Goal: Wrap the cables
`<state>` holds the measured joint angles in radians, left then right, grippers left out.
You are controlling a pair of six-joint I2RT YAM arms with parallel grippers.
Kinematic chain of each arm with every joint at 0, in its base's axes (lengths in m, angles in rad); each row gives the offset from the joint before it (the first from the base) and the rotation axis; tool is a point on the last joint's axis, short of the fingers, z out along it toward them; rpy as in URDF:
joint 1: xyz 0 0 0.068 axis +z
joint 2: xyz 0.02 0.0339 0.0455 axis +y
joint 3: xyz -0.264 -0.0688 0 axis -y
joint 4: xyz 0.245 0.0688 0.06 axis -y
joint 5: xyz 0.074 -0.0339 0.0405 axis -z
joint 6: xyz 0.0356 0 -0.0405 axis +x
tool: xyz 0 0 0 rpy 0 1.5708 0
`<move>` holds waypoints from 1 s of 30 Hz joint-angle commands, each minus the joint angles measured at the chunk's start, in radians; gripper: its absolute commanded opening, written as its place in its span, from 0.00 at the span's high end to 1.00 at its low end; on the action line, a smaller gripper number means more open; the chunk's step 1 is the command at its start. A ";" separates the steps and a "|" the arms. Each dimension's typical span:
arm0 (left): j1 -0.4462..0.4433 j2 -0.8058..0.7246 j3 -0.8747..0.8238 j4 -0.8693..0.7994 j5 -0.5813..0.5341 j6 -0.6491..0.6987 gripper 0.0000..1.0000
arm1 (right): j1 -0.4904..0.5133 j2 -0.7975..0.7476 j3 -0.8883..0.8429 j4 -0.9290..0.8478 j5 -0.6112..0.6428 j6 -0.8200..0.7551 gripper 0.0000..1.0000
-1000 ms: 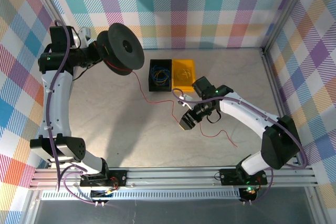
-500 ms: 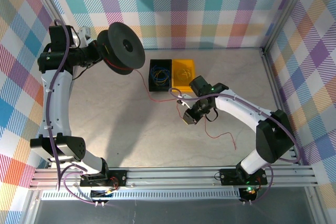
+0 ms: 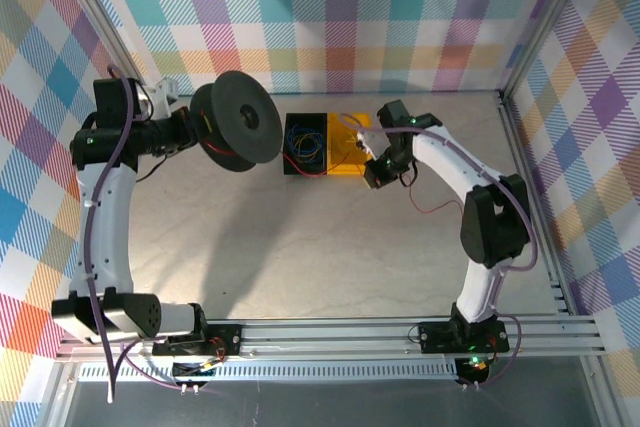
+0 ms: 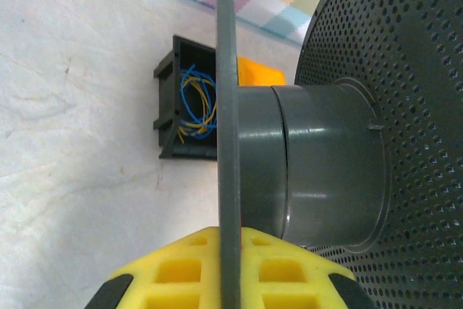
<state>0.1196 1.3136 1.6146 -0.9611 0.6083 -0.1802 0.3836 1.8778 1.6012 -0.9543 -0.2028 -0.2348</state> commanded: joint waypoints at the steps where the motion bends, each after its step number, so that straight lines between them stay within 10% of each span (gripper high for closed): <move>1: 0.012 -0.076 -0.024 -0.028 0.086 0.082 1.00 | -0.043 0.092 0.150 -0.098 0.018 0.029 1.00; 7: 0.001 -0.119 -0.040 -0.238 0.080 0.249 1.00 | -0.121 0.256 0.491 -0.195 0.038 0.092 1.00; 15: -0.203 -0.083 -0.084 -0.356 -0.302 0.304 1.00 | -0.188 0.466 1.098 -0.373 0.031 0.243 1.00; 30: -0.660 0.249 0.064 -0.468 -0.804 0.306 1.00 | -0.177 0.380 1.039 -0.272 -0.110 0.386 1.00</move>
<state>-0.4915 1.5417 1.6264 -1.2663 -0.0547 0.0917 0.2226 2.3119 2.6305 -1.2800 -0.3023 0.0971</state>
